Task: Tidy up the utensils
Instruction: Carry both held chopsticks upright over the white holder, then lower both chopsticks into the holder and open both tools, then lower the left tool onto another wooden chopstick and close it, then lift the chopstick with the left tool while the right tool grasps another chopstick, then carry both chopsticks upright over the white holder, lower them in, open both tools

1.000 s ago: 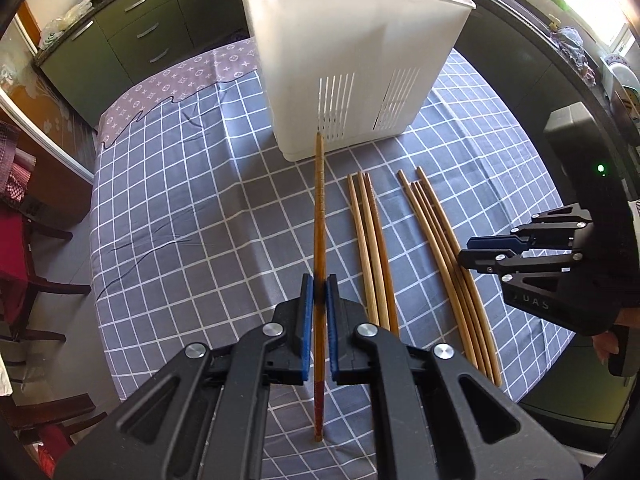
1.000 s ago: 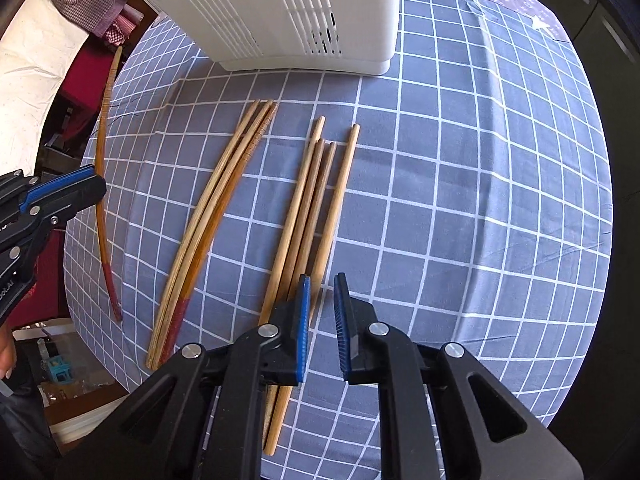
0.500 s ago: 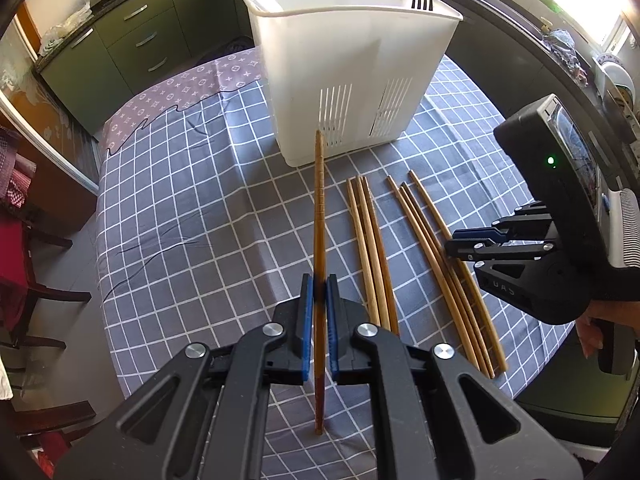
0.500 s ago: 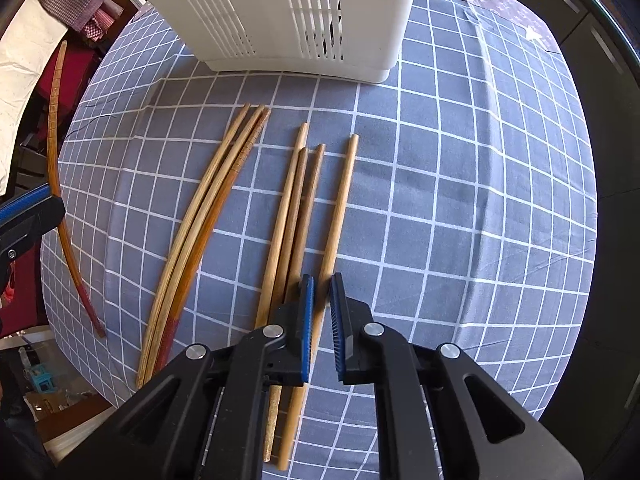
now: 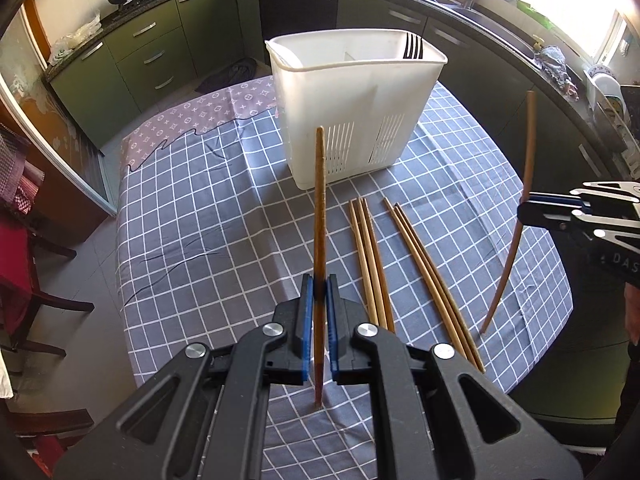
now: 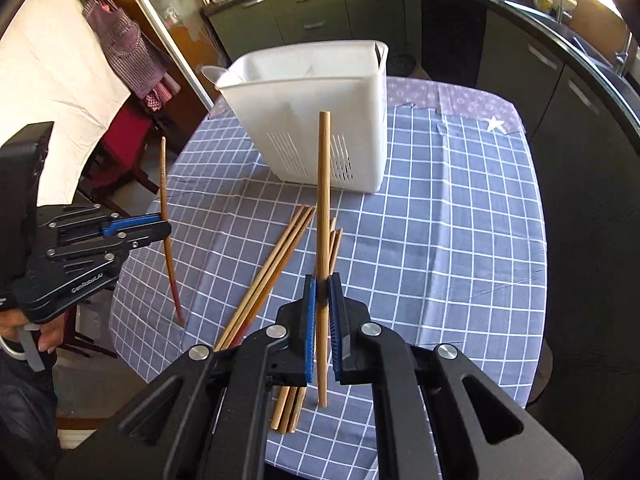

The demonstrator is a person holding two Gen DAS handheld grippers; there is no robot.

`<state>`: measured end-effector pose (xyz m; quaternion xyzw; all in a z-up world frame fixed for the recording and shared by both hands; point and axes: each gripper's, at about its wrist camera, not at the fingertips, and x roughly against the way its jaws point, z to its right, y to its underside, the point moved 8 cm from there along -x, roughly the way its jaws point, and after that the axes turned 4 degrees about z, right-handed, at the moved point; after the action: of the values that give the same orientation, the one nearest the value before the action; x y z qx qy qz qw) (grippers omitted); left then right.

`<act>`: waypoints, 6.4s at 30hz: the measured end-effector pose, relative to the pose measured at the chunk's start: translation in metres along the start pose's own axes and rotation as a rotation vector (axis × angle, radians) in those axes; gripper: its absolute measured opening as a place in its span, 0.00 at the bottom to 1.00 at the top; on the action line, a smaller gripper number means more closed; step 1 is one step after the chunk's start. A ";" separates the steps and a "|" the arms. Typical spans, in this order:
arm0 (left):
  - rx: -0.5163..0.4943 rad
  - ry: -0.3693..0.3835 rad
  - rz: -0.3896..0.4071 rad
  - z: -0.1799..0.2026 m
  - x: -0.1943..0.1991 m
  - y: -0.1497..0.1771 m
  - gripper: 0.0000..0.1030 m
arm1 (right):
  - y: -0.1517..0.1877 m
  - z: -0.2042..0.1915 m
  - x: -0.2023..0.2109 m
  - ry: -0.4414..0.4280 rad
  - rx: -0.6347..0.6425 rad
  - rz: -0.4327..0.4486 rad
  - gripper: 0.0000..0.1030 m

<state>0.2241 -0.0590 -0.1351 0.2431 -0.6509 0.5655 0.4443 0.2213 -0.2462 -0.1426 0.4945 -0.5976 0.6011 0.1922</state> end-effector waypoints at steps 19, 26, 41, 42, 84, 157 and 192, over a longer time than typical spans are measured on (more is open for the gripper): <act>-0.040 -0.009 0.089 0.009 0.047 -0.001 0.06 | 0.009 0.008 0.052 -0.041 0.007 0.104 0.07; -0.039 0.013 0.126 0.013 0.067 -0.023 0.06 | -0.018 0.005 0.085 -0.051 0.013 0.173 0.07; 0.029 0.011 0.438 0.019 0.144 -0.172 0.06 | -0.159 0.004 0.183 -0.020 -0.009 0.461 0.07; 0.037 0.008 0.441 0.018 0.139 -0.179 0.06 | -0.168 0.006 0.183 -0.014 -0.014 0.476 0.07; -0.008 0.012 -0.146 0.023 -0.032 -0.015 0.15 | -0.025 0.052 0.028 0.025 -0.010 0.003 0.29; -0.024 -0.005 0.065 0.001 0.029 0.008 0.06 | 0.035 0.013 -0.129 0.071 0.039 -0.361 0.18; -0.007 -0.001 0.096 -0.005 0.047 0.009 0.06 | -0.007 0.004 0.015 0.053 0.085 0.033 0.06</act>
<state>0.1954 -0.0433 -0.1000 0.2105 -0.6640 0.5838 0.4170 0.2221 -0.2539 -0.1279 0.4763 -0.5741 0.6420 0.1770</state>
